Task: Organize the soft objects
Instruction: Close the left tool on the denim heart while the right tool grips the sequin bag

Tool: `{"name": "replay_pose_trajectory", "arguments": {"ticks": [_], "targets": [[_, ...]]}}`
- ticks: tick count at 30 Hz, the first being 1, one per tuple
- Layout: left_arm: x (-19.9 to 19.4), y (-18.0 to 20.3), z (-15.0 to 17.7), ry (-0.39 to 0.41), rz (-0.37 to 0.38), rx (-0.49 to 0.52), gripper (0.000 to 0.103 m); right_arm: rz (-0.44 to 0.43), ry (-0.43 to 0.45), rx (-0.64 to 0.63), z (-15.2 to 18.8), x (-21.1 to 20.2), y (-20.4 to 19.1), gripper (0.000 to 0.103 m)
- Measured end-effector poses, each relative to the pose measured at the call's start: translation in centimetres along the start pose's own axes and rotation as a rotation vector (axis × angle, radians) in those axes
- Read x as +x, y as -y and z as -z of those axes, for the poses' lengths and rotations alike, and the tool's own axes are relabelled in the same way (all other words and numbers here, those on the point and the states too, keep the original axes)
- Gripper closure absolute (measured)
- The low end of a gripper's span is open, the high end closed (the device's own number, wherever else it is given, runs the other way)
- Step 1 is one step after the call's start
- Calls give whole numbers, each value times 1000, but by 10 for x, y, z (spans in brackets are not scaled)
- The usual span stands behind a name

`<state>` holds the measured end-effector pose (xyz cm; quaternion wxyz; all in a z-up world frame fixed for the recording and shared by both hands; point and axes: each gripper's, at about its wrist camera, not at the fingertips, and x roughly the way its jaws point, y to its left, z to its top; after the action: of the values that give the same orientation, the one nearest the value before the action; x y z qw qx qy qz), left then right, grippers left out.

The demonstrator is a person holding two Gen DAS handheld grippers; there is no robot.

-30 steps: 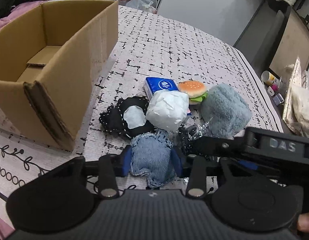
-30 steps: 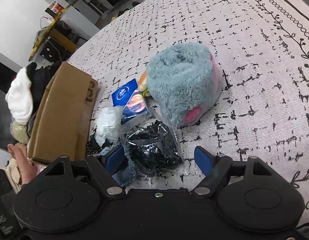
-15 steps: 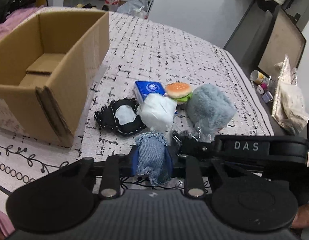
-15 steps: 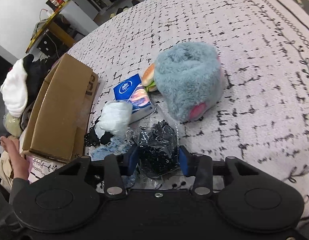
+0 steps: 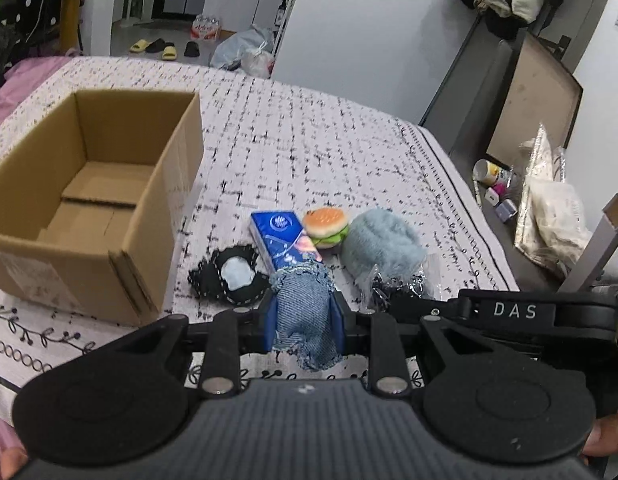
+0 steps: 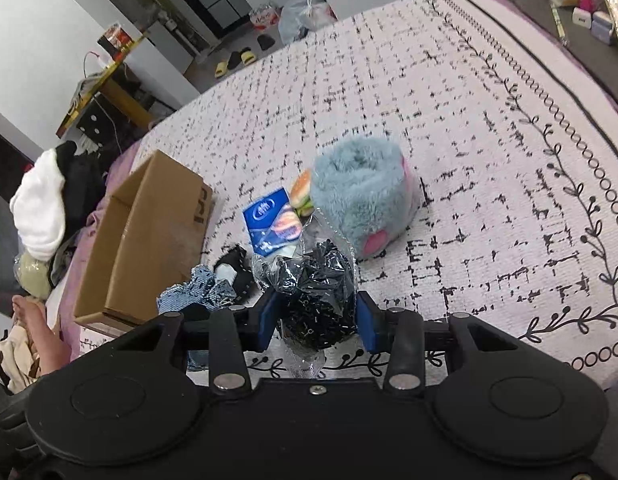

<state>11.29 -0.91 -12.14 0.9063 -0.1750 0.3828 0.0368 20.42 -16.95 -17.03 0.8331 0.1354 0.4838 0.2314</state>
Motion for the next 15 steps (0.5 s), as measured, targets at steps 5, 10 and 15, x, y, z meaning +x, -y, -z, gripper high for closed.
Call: {"name": "replay_pose_trajectory", "arguments": {"ticks": [5, 10, 15], "targets": [[-10, -1, -11, 12, 8, 9, 77, -2, 29, -3, -4, -12, -8, 63], [-20, -2, -24, 45, 11, 28, 77, -2, 58, -8, -10, -21, -15, 63], [-28, -3, -38, 59, 14, 71, 77, -6, 77, -14, -15, -27, -22, 63]]}}
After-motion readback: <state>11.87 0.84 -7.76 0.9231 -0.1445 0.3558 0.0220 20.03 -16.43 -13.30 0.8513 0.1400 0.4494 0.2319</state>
